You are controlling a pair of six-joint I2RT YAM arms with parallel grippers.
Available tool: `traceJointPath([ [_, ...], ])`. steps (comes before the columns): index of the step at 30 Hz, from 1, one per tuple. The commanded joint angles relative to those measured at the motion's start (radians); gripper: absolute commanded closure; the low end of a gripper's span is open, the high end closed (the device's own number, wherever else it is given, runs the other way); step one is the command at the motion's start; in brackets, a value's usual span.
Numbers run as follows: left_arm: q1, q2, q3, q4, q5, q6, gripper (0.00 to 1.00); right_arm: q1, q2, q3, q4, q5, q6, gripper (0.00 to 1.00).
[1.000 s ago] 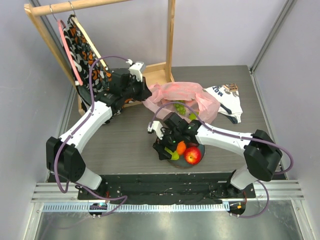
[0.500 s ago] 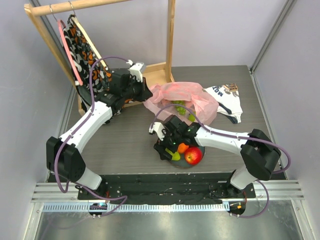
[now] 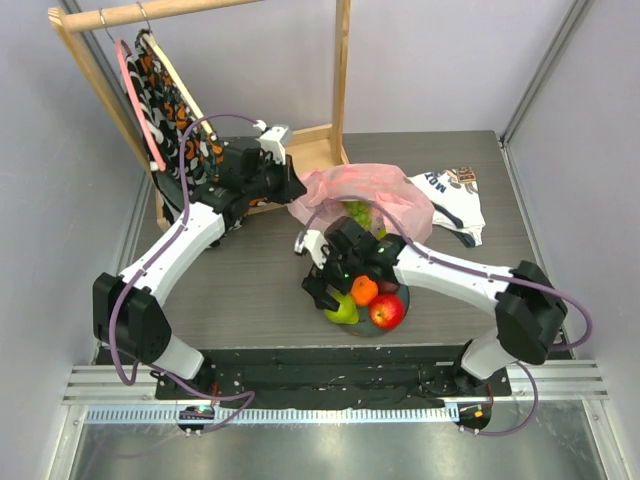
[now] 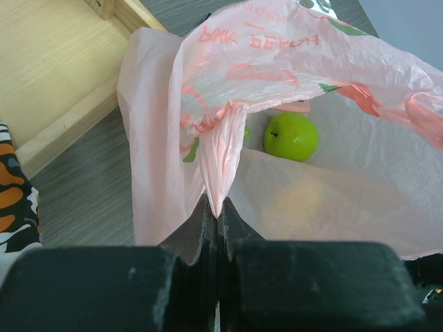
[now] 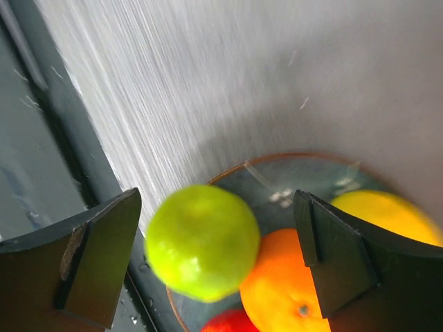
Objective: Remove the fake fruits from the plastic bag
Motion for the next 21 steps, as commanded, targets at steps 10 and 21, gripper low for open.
traceJointPath([
  [10,0.004,-0.023,0.051,0.03,0.063,0.003,1.0,-0.277,-0.285,0.448,-0.107,0.152,0.064,0.07],
  [21,-0.045,-0.052,0.058,-0.064,0.088,0.103,1.0,-0.357,-0.181,0.218,-0.167,0.2,-0.232,0.56],
])
